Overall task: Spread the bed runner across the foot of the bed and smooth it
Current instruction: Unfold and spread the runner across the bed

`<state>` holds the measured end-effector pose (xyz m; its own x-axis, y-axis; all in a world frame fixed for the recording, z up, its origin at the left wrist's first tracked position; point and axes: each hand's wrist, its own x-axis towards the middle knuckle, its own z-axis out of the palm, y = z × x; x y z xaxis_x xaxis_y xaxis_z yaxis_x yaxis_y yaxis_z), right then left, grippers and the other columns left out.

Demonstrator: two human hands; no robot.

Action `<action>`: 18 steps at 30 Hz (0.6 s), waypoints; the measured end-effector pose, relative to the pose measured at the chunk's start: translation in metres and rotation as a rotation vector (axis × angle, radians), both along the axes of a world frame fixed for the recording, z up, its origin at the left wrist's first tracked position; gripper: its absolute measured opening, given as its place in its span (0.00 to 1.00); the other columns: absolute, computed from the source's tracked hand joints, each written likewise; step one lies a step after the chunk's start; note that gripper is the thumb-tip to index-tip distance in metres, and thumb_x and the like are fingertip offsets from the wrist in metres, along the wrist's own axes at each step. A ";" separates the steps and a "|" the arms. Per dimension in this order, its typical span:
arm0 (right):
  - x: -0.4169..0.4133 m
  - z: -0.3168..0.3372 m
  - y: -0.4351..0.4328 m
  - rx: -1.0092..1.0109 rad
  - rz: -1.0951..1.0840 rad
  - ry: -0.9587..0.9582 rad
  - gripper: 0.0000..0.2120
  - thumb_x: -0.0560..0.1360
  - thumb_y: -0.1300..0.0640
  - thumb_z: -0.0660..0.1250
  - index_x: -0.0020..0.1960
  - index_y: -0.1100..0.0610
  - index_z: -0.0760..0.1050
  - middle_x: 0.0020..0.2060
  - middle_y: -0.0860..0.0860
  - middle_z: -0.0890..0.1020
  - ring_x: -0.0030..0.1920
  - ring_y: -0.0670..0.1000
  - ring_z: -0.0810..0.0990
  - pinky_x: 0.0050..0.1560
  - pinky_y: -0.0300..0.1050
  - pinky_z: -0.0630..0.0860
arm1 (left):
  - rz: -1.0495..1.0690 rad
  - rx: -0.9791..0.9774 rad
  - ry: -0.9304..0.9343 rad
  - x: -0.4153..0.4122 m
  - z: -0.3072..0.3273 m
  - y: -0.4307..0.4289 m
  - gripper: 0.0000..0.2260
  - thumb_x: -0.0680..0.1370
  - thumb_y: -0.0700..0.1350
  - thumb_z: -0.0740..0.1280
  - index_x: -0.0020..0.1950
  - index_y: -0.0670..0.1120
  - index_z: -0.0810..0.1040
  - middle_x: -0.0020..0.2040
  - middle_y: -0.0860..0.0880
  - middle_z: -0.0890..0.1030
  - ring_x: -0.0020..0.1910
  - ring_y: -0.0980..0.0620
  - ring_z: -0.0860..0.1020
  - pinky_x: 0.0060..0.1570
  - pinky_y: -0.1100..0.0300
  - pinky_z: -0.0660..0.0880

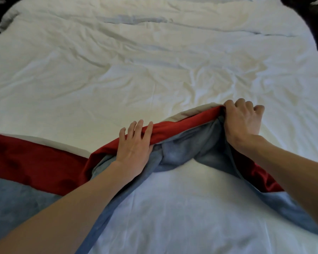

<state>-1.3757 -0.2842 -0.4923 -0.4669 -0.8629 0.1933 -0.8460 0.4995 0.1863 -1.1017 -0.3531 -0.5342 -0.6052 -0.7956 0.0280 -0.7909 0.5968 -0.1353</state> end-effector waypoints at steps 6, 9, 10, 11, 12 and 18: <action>0.017 -0.030 -0.003 0.185 0.178 -0.045 0.20 0.74 0.59 0.60 0.66 0.58 0.65 0.67 0.63 0.64 0.65 0.64 0.62 0.63 0.59 0.61 | 0.066 0.122 -0.076 -0.006 -0.040 -0.006 0.27 0.79 0.52 0.54 0.76 0.48 0.52 0.75 0.42 0.56 0.73 0.41 0.56 0.68 0.44 0.55; 0.042 -0.039 0.012 0.218 0.344 -0.117 0.34 0.65 0.52 0.70 0.68 0.60 0.66 0.66 0.65 0.67 0.65 0.65 0.65 0.62 0.61 0.63 | 0.079 0.139 -0.014 -0.004 -0.040 -0.001 0.27 0.78 0.51 0.59 0.76 0.46 0.57 0.74 0.40 0.61 0.72 0.41 0.59 0.67 0.43 0.58; 0.050 -0.042 0.019 0.179 0.402 -0.143 0.34 0.63 0.54 0.72 0.67 0.62 0.69 0.65 0.66 0.69 0.64 0.66 0.67 0.61 0.61 0.65 | 0.076 0.142 0.023 -0.004 -0.036 0.000 0.28 0.77 0.50 0.61 0.75 0.45 0.59 0.73 0.40 0.63 0.70 0.40 0.62 0.66 0.43 0.59; 0.057 -0.045 0.026 0.105 0.458 -0.165 0.31 0.63 0.57 0.72 0.65 0.63 0.71 0.64 0.67 0.71 0.62 0.67 0.70 0.59 0.62 0.67 | 0.072 0.147 0.065 -0.004 -0.032 0.000 0.28 0.76 0.48 0.63 0.74 0.44 0.61 0.71 0.39 0.65 0.69 0.40 0.64 0.65 0.42 0.60; 0.062 -0.049 0.034 0.030 0.504 -0.174 0.27 0.64 0.61 0.71 0.63 0.64 0.73 0.63 0.67 0.72 0.60 0.67 0.73 0.56 0.62 0.70 | 0.067 0.149 0.114 -0.004 -0.029 0.001 0.27 0.75 0.47 0.65 0.73 0.44 0.64 0.70 0.39 0.67 0.67 0.40 0.66 0.64 0.42 0.62; 0.079 -0.073 0.076 -0.074 0.638 -0.162 0.20 0.67 0.63 0.68 0.59 0.62 0.74 0.56 0.64 0.76 0.53 0.64 0.76 0.50 0.57 0.71 | -0.157 0.056 0.527 -0.001 -0.010 0.020 0.14 0.71 0.40 0.66 0.57 0.43 0.77 0.56 0.45 0.76 0.56 0.45 0.74 0.55 0.47 0.69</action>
